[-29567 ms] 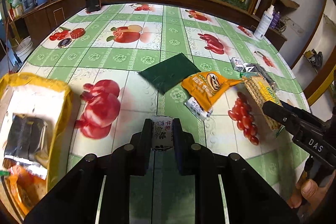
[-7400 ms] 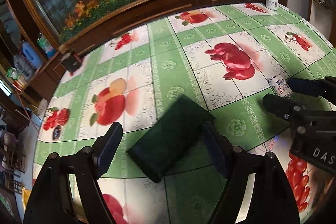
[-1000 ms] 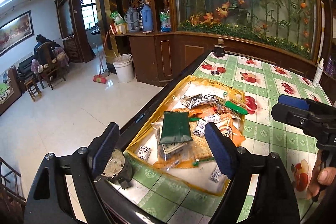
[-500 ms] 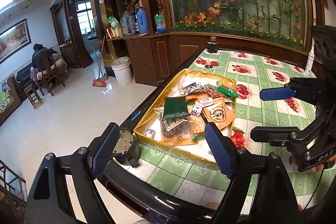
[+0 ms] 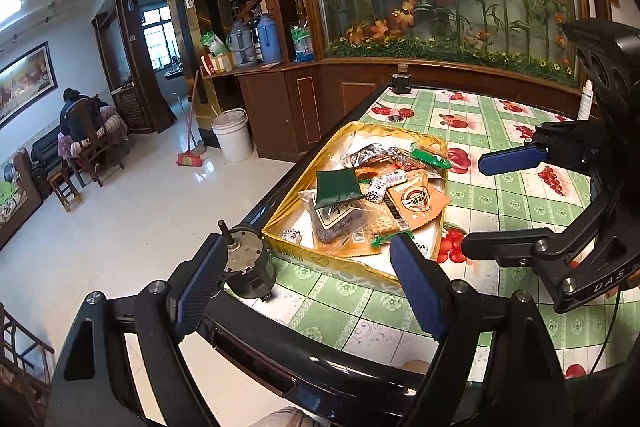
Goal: Organize snacks
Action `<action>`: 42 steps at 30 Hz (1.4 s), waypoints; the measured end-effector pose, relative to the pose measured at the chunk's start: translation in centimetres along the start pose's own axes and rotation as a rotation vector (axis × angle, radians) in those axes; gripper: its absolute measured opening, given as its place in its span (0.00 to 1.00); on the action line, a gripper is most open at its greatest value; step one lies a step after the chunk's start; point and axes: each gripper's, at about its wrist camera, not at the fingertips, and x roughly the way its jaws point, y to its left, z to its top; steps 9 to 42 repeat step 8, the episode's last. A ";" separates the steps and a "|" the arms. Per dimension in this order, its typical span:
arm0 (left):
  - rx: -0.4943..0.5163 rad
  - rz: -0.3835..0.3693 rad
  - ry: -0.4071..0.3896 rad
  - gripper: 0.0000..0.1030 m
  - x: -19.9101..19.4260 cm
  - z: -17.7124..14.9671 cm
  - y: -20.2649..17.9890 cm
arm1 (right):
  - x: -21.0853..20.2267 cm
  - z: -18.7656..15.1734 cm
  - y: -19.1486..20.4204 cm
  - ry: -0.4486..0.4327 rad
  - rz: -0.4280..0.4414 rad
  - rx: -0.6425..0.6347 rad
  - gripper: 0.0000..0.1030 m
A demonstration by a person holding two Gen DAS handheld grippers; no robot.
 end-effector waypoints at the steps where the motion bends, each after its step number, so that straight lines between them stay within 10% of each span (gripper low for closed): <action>1: 0.003 0.004 -0.012 0.82 -0.2 0.0 0.0 | 0.0 0.0 0.1 -0.001 0.000 -0.002 0.78; 42: 0.035 0.015 -0.032 0.80 -0.6 -0.3 -0.6 | 0.0 0.3 0.0 -0.013 0.005 0.001 0.78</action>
